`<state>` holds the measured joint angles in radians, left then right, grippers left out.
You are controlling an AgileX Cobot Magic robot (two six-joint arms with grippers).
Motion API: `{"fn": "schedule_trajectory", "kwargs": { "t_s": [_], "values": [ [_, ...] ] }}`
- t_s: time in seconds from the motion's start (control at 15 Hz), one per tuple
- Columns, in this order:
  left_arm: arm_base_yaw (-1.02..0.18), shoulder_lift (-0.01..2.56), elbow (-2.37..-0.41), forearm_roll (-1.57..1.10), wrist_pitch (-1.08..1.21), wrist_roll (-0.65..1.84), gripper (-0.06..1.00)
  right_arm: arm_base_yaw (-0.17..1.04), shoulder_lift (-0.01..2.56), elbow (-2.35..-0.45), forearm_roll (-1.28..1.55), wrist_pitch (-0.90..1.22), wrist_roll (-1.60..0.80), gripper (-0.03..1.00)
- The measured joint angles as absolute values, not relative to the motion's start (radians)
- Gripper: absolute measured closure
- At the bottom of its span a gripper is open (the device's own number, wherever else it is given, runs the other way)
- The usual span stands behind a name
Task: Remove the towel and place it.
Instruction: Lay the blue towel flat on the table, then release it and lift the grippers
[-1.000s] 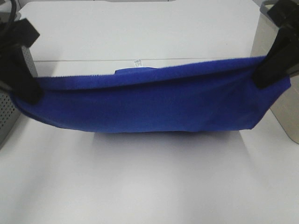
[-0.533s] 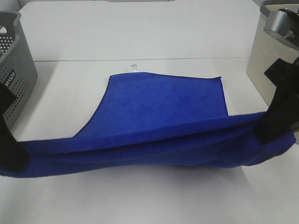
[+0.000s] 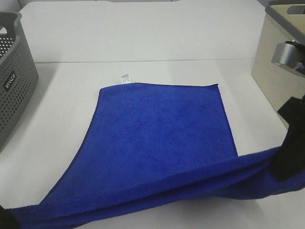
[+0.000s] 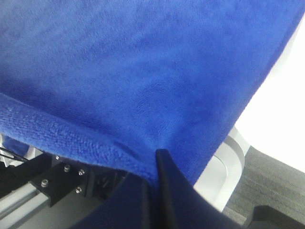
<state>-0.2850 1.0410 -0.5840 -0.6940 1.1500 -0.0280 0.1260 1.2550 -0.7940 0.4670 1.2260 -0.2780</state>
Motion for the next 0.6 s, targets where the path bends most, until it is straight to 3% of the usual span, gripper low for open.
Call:
{"fn": "schedule_trajectory", "kwargs": {
  "t_s": [0.6],
  "values": [
    [-0.285, 1.153, -0.575, -0.699, 1.165, 0.052, 0.94, 0.126, 1.249, -0.651, 0.456, 1.228, -0.278, 0.95]
  ]
}}
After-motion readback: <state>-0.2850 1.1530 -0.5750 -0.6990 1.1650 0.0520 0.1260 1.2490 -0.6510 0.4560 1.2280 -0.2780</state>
